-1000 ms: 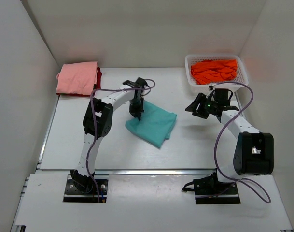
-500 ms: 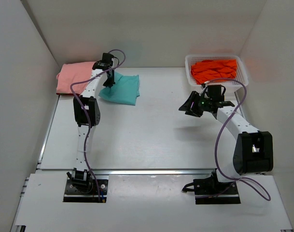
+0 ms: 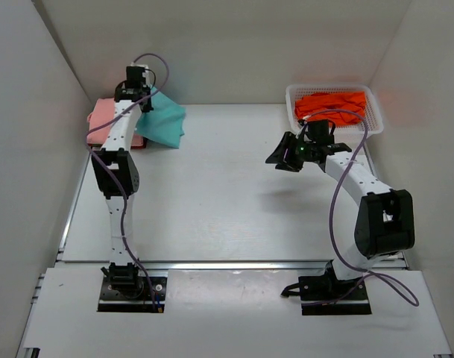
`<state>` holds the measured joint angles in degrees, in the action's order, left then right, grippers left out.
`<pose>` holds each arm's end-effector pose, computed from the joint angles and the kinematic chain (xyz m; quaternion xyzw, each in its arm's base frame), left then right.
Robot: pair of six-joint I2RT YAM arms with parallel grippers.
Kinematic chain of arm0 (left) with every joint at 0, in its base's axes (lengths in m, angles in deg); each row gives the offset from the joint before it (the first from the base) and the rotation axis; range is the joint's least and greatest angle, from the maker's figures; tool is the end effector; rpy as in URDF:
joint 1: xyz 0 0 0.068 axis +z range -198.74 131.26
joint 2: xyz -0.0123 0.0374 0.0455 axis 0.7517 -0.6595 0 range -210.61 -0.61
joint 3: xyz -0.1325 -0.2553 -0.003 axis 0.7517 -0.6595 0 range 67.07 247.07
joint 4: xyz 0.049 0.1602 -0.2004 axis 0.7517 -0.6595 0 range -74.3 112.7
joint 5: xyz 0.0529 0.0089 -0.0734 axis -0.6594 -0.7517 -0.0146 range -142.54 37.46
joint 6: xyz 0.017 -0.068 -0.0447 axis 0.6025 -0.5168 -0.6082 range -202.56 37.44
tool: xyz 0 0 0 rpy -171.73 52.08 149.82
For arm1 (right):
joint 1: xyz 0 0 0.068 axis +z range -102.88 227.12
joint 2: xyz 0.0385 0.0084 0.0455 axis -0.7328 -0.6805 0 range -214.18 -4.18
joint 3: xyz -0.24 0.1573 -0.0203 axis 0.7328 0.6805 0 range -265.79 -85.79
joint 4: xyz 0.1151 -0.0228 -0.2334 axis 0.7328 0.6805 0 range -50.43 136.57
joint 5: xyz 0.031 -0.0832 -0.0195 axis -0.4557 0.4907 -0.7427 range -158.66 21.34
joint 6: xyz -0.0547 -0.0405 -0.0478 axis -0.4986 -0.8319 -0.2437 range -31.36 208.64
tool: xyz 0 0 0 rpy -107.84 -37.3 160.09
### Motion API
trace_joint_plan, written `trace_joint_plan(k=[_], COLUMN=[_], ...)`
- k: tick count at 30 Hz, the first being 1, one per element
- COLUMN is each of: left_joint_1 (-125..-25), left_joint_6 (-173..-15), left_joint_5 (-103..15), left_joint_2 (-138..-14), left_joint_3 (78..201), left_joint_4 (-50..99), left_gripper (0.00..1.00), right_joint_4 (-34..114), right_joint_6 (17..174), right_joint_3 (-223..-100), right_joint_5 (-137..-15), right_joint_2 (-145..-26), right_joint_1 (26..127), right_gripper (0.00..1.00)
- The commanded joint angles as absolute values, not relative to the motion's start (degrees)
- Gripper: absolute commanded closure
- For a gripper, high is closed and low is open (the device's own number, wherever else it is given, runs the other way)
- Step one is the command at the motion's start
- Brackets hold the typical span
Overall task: Fold and stack the t-shirts
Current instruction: Put the neatly folded tshirt into the corner of the board with the left arm
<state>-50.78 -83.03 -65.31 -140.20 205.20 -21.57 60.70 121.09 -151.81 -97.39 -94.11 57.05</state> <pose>0.5801 -0.0046 0.2446 -0.0294 0.9211 0.0948 0.3766 0.3536 0.0973 0.2509 0.0817 0.8964 0.3477 0.2625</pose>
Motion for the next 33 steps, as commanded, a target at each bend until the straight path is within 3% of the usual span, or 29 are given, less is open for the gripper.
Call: trace_joint_plan(k=[1, 13, 25, 33], left_joint_1=[-47.2, -39.2, -35.4, -32.4], left_joint_6=[-81.5, -80.9, -84.2, -91.0], left_joint_5=[-65.3, -62.6, -60.7, -65.6], left_joint_2=[-131.0, -129.3, -140.3, -140.3], left_joint_3=[208.7, 207.3, 209.7, 209.0], left_joint_4=[-17.5, -13.9, -14.2, -12.8], left_gripper=[1.00, 1.00, 1.00, 0.90], right_joint_4=[60.1, 62.9, 66.9, 67.6], right_joint_6=[122.9, 123.3, 121.5, 120.5], right_joint_3=[-153.7, -159.8, -167.5, -169.3], right_joint_5=[-96.3, -95.3, -95.6, -95.7], right_joint_2=[-94.7, -99.5, -105.7, -106.5], right_joint_1=[58.7, 62.1, 63.7, 64.0], right_gripper=[0.54, 0.54, 0.54, 0.54])
